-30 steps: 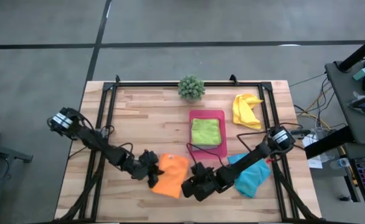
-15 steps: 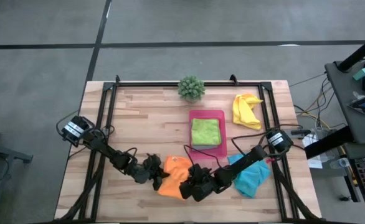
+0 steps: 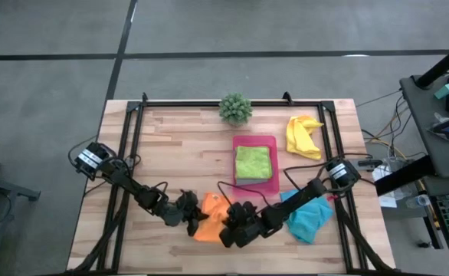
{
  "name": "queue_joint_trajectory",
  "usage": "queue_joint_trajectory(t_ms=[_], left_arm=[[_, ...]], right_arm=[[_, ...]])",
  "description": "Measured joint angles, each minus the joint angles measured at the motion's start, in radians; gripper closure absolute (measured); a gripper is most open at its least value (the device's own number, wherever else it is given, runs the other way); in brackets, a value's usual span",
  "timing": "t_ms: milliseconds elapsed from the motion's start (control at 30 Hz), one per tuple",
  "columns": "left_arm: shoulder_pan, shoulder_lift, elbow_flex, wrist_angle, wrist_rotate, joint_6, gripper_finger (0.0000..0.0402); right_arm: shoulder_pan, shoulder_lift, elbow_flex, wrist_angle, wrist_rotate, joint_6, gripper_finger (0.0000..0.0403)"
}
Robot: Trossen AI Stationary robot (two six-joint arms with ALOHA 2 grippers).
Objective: Fold microfiber towels
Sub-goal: Put the orange towel into the red bin
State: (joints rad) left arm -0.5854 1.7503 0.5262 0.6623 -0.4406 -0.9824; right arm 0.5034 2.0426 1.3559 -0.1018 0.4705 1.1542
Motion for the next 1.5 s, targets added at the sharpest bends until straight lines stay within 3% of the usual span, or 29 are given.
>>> queue_joint_trajectory(t_ms=[200, 633, 933, 1067, 1200, 1500], left_arm=[[0.003, -0.034, 0.0, 0.043, -0.028, 0.099, 0.0389], [0.02, -0.119, 0.035, 0.037, -0.069, 0.283, 0.0389], [0.171, -0.16, 0.166, 0.037, 0.01, 0.533, 0.0398], [0.254, -0.179, 0.203, 0.037, 0.033, 0.589, 0.0398], [0.333, -0.172, 0.241, 0.037, 0.092, 0.601, 0.0399], [0.448, -0.104, 0.309, 0.032, 0.106, 0.579, 0.0399]], right_arm=[[0.0, -0.02, 0.024, -0.133, 0.002, -0.034, 0.039], [-0.001, -0.145, 0.025, -0.189, 0.002, -0.265, 0.039], [-0.045, -0.314, 0.025, -0.397, 0.007, -0.38, 0.039], [-0.052, -0.402, 0.025, -0.502, 0.069, -0.389, 0.039], [-0.058, -0.488, 0.015, -0.611, 0.135, -0.395, 0.0391], [-0.118, -0.604, -0.098, -0.699, 0.133, -0.404, 0.0391]])
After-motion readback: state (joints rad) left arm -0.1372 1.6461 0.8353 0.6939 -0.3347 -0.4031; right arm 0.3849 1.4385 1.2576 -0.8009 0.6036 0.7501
